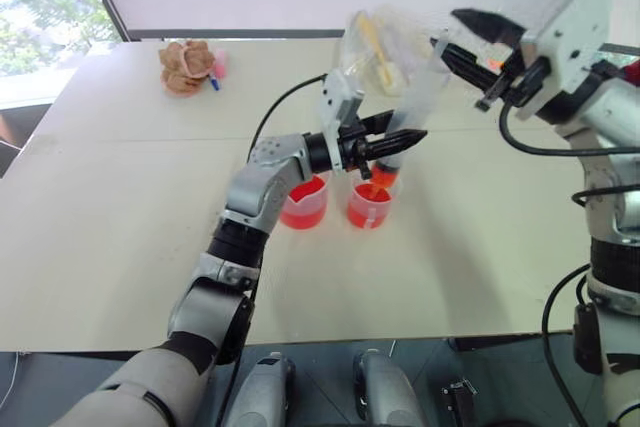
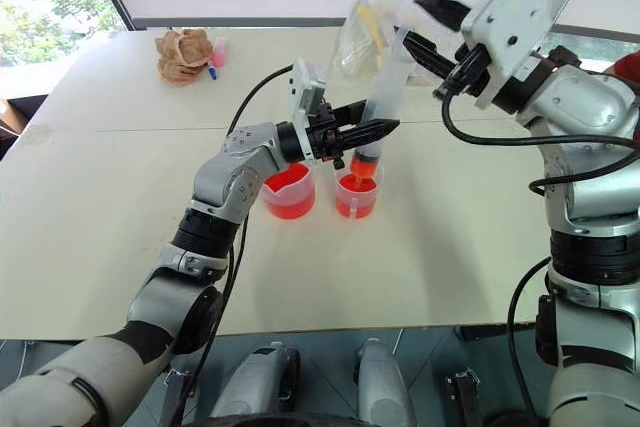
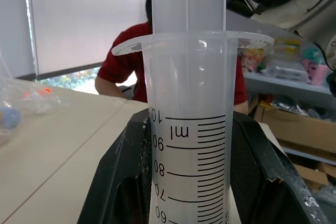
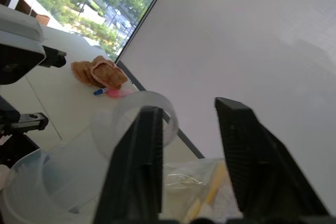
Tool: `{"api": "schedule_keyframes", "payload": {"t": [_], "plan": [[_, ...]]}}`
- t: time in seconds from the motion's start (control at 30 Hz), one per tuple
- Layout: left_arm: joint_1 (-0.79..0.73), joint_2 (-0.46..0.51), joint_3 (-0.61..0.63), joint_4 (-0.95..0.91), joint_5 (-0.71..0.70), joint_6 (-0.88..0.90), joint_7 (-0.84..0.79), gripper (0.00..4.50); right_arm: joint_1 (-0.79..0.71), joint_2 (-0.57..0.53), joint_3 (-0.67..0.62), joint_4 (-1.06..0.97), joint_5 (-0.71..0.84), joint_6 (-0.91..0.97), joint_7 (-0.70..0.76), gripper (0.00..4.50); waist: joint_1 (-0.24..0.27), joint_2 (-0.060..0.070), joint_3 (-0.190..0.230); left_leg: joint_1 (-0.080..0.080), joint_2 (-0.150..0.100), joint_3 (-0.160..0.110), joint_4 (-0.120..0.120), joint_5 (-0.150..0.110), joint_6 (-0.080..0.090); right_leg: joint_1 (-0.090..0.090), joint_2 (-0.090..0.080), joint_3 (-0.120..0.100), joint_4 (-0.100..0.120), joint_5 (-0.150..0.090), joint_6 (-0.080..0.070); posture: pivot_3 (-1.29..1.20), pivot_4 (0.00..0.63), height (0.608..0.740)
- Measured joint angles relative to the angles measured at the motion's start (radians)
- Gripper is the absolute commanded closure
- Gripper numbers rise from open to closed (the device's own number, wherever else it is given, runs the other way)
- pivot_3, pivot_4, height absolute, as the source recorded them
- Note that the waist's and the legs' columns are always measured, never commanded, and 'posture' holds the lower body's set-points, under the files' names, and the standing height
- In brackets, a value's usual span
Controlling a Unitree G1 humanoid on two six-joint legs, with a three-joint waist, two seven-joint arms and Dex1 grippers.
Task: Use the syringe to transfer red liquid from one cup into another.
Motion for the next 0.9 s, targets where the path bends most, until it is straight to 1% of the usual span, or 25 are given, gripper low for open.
{"api": "schedule_keyframes", "payload": {"t": [0.03,0.2,0.33,0.57,0.9], "plan": [[0.0,0.001,0.002,0.0,0.0,0.0,0.003,3.14,0.0,0.001,0.003,-0.002,0.0,0.0,0.002,4.48,0.0,0.0,0.0,0.0,0.0,0.0,0.0,0.0,0.0,0.0,0.0,0.0,0.0,0.0,0.0,0.0,0.15,0.74],[0.0,0.001,0.004,0.0,0.0,0.001,0.007,3.14,-0.002,0.0,0.001,-0.009,0.006,0.022,0.001,4.48,0.0,0.0,0.0,0.0,0.0,0.0,0.0,0.0,0.0,0.0,0.0,0.0,0.0,0.0,0.0,0.0,0.15,0.74],[-0.017,-0.023,0.016,0.015,-0.012,0.008,0.033,3.14,0.006,0.012,-0.019,-0.048,0.032,0.082,-0.012,4.48,0.002,0.0,0.0,0.0,0.0,0.0,0.0,0.0,0.0,0.0,0.0,0.0,0.0,0.0,0.0,0.0,0.15,0.74],[-0.031,-0.025,0.023,0.036,-0.025,0.04,0.035,3.14,0.079,0.112,-0.057,-0.091,0.06,0.131,-0.074,4.48,-0.001,0.0,0.0,0.0,0.0,0.0,0.0,0.0,0.0,0.0,0.0,0.0,0.0,0.0,0.0,0.0,0.15,0.74],[-0.032,-0.012,0.023,0.039,-0.045,0.066,0.035,3.14,0.139,0.167,-0.059,-0.134,0.069,0.176,-0.109,4.48,0.0,0.0,0.0,0.0,0.0,-0.001,0.0,0.0,0.0,0.0,0.0,0.0,0.001,0.0,0.0,0.0,0.15,0.74]]}}
